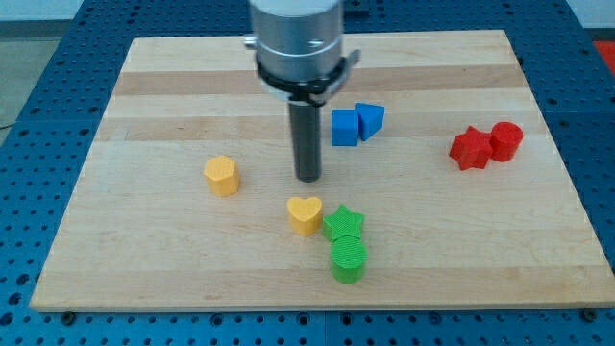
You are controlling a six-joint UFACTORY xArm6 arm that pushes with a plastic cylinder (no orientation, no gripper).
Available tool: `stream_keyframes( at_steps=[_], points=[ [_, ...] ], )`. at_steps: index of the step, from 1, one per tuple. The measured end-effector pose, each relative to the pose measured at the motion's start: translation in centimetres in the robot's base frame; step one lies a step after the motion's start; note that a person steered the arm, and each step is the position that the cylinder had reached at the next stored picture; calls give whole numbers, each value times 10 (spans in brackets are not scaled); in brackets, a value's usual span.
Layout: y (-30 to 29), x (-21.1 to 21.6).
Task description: Push the heart into the hexagon
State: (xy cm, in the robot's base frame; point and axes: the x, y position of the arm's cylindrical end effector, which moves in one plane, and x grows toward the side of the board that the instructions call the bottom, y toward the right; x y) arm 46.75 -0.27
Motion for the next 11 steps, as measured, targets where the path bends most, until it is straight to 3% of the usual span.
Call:
stream_keyframes(
  at_steps=[2,5,7,9,10,11],
  points=[
    [8,41],
    [-84,92],
    [-34,99],
    [-41,151],
    [-90,145],
    [-116,106]
  ],
)
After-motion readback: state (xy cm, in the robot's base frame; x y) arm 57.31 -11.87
